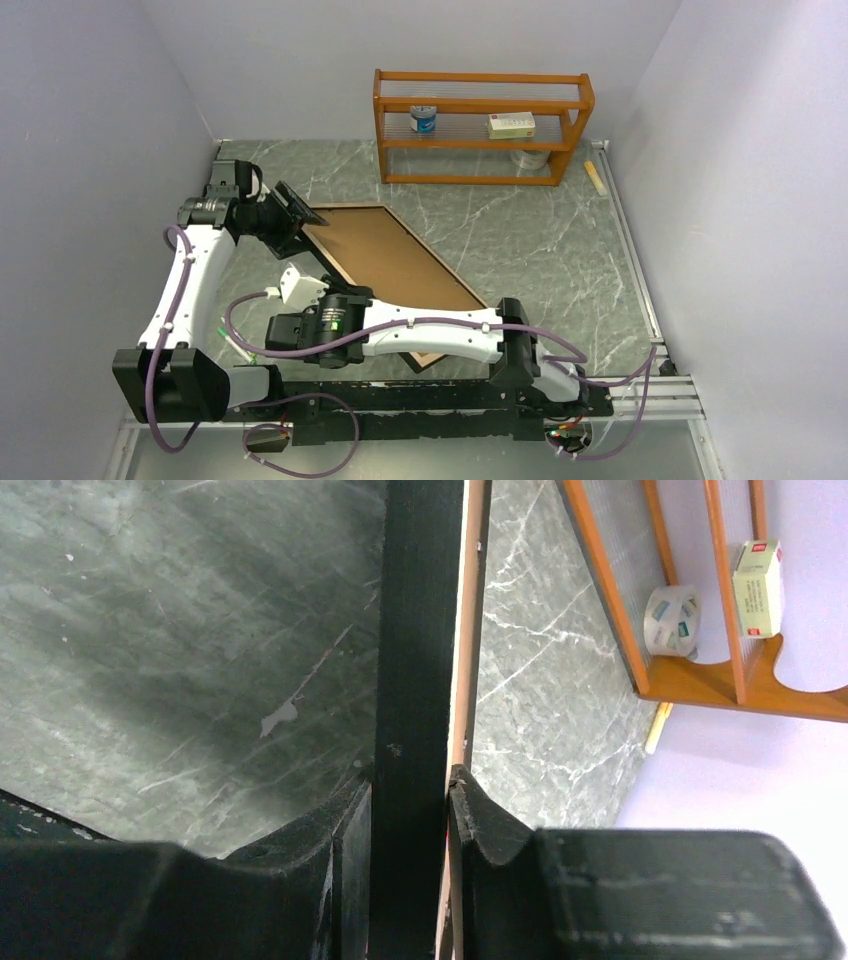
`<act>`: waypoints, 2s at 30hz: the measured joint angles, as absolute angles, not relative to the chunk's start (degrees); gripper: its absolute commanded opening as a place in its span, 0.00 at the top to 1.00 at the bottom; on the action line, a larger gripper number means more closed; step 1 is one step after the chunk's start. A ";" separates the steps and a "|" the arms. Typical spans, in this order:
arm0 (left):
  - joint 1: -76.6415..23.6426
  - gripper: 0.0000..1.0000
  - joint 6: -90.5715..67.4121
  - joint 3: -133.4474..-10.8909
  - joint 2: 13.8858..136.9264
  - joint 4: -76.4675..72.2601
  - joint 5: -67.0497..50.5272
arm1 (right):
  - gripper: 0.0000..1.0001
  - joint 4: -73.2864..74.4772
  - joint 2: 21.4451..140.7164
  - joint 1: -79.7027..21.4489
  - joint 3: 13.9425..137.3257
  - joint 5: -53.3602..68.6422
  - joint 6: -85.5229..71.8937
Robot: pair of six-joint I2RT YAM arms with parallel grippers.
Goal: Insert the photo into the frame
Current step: Turn over the photo frame at the center of the board.
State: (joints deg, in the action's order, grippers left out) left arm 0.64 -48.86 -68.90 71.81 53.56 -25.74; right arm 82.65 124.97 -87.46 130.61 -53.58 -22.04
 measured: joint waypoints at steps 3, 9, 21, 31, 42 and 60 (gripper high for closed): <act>0.64 0.10 -47.42 -72.66 71.81 55.46 -23.92 | 1.00 81.73 124.60 -87.39 130.47 -53.45 -20.80; 0.64 0.06 -44.60 -83.00 71.70 59.86 -18.06 | 1.00 75.90 118.87 -87.33 128.05 -51.66 -16.64; 0.64 0.06 -40.84 -100.86 69.93 67.02 -4.58 | 1.00 65.56 105.69 -84.18 125.86 -38.57 -13.98; 0.64 0.06 -39.40 -103.22 67.11 67.57 -2.31 | 1.00 59.33 99.31 -74.02 117.47 -27.35 -13.58; 0.64 0.06 -38.57 -93.78 65.21 65.71 -5.28 | 0.94 46.35 86.41 -56.71 99.15 -10.17 -15.59; 0.64 0.06 -47.86 -45.56 55.99 49.89 -14.92 | 0.80 19.11 70.63 -26.00 62.04 23.05 -30.00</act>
